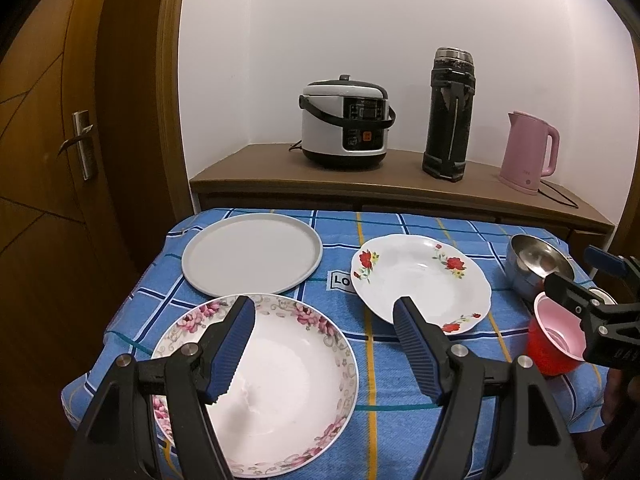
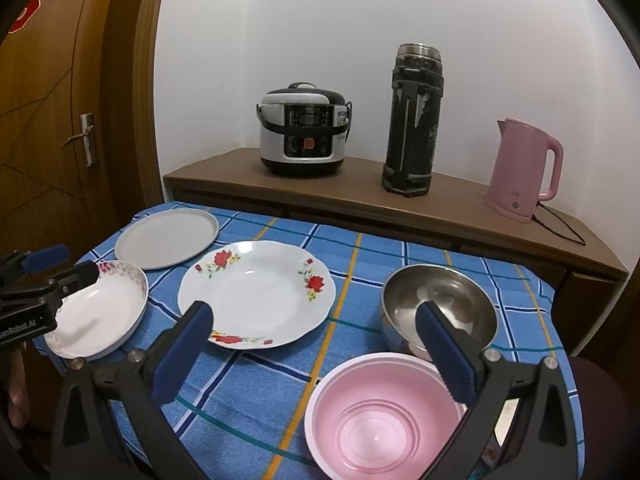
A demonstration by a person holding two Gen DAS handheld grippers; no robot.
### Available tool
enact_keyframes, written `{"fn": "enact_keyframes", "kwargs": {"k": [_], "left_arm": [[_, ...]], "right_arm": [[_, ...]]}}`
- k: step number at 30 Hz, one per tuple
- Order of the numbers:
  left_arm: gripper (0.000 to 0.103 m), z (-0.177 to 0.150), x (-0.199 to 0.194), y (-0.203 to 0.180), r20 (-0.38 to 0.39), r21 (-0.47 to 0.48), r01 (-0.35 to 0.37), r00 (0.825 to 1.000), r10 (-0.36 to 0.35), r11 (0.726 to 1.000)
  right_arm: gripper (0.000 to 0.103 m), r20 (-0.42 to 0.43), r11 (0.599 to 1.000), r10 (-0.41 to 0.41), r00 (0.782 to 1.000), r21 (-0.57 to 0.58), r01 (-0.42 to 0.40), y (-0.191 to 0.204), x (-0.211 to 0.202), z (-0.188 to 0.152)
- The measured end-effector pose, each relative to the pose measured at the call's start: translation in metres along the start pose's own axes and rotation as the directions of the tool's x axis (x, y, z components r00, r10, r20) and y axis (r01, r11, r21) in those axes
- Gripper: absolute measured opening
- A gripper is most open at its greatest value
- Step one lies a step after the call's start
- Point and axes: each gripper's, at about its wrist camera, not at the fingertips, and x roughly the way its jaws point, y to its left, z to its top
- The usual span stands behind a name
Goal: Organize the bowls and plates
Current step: 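Move both grippers to the rim of the pink-floral deep plate, then close both grippers on the pink-floral plate rim and lift it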
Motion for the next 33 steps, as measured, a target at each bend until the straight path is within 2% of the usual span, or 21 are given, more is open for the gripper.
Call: {"fn": "enact_keyframes", "kwargs": {"k": [11,26,30,33], "left_arm": [[0.074,-0.002,0.003,0.003,-0.002,0.006,-0.013,1.000,0.013,1.000],[0.074,-0.006,0.007,0.025,0.000,-0.018,-0.074,0.997,0.074,0.997],[0.074,-0.010,0.006,0.035,0.001,-0.025,-0.098,0.995,0.098,0.995],[0.074,-0.012,0.007,0.046,-0.008,-0.040,-0.123,0.992,0.122,0.992]], "right_arm": [[0.102,-0.013,1.000,0.001,1.000,-0.007,-0.001,0.007,0.009,0.001],[0.090,-0.049,0.998,0.045,0.998,-0.048,-0.047,0.034,0.029,0.004],[0.081,-0.068,0.996,0.070,0.995,-0.054,-0.074,0.044,0.037,0.004],[0.078,-0.083,0.994,0.084,0.993,-0.063,-0.089,0.052,0.044,0.003]]}}
